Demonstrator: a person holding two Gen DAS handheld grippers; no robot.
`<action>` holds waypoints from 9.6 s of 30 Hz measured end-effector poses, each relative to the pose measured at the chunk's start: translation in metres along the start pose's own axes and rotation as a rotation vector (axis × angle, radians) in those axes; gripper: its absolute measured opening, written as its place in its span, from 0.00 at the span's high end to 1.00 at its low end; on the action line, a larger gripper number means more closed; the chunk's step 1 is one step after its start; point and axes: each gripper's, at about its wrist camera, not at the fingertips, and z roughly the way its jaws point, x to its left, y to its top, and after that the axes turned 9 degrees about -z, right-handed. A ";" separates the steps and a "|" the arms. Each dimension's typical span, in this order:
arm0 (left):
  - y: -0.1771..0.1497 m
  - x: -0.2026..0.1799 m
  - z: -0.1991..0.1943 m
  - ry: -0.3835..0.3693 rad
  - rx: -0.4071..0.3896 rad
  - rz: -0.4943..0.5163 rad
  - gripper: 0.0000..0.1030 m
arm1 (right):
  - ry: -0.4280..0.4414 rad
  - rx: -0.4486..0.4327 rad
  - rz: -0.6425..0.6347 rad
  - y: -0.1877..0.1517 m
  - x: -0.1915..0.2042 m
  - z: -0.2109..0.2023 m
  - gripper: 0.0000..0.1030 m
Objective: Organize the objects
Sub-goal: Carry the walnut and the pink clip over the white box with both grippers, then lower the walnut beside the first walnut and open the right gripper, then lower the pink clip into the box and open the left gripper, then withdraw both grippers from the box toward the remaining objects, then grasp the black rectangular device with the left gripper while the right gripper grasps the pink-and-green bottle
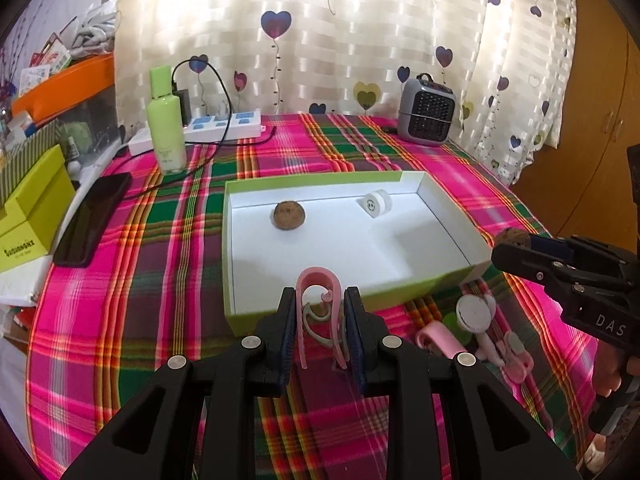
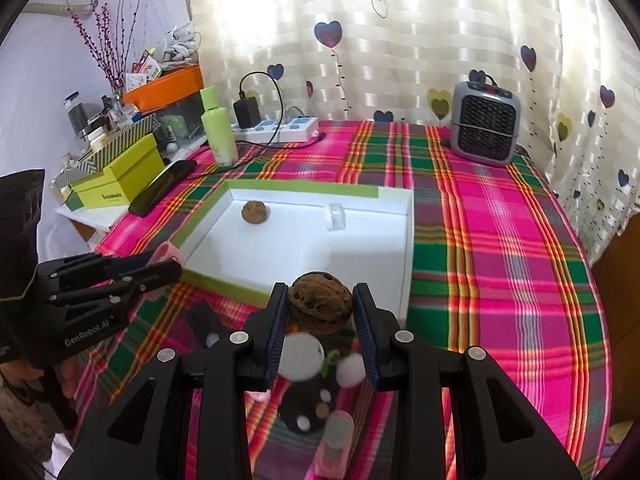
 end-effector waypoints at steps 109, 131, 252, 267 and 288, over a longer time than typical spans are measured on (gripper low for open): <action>0.039 0.021 0.081 0.066 0.075 -0.059 0.78 | 0.075 0.275 -0.142 0.088 0.017 0.175 0.61; 0.036 0.017 0.065 0.070 0.050 -0.057 0.66 | 0.064 0.204 -0.118 0.092 0.020 0.147 0.48; -0.031 -0.032 0.016 0.134 0.194 0.073 0.54 | -0.060 0.015 0.111 -0.071 -0.011 -0.007 0.48; -0.042 -0.028 0.005 0.118 0.178 0.043 0.54 | 0.000 0.024 0.067 -0.075 0.000 -0.010 0.48; -0.049 -0.024 0.027 0.101 0.196 0.007 0.54 | 0.002 0.078 0.056 -0.086 -0.003 -0.010 0.48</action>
